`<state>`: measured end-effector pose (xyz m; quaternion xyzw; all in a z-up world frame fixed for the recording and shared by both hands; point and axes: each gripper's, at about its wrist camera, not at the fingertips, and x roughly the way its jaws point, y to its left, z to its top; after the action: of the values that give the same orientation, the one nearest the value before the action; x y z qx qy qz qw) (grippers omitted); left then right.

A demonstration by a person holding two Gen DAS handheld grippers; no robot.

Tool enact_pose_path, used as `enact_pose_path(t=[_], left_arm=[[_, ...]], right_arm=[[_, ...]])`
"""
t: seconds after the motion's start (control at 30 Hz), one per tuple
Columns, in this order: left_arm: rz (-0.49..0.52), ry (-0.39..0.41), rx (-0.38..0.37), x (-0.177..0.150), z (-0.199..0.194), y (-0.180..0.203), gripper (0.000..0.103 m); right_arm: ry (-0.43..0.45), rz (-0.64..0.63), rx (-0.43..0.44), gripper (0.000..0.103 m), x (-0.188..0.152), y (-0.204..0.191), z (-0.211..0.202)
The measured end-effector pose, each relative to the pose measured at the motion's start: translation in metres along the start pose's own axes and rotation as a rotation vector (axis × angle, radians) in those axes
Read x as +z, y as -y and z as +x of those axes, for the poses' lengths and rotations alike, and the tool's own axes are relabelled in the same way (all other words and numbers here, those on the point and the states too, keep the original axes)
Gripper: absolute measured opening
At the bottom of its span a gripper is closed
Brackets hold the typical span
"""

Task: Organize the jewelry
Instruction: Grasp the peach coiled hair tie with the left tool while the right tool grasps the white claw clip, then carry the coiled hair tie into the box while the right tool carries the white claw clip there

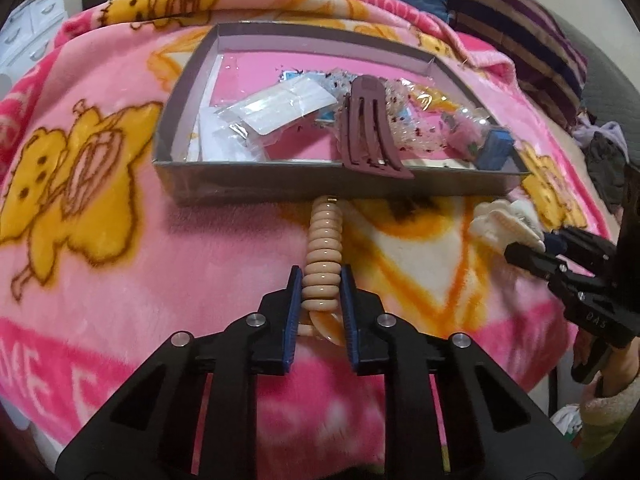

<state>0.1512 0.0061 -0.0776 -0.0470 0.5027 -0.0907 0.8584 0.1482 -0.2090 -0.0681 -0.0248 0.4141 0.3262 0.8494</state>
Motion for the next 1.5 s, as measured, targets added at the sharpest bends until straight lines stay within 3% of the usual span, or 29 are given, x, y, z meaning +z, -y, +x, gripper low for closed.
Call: enact_pose_path(t=[0.23,0.57,1.0,1.5], left_arm=[[-0.026,0.074,-0.016,-0.01,-0.035,-0.007,0.011],[-0.054,0.166,-0.004,0.012,-0.066,-0.015,0.011],[-0.047,0.185,0.01,0.059,-0.046,-0.016,0.011],[-0.055,0.161,0.011,0.092,-0.003,-0.015,0.012]], right_arm=[[0.077,0.021,0.07,0.026,0.009,-0.017,-0.027],[0.202,0.036,0.092,0.026,0.053,-0.019,-0.053],[0.265,0.073,-0.02,0.026,0.089,0.008,-0.031],[0.238,0.16,-0.084,0.026,0.099,0.034,0.005]])
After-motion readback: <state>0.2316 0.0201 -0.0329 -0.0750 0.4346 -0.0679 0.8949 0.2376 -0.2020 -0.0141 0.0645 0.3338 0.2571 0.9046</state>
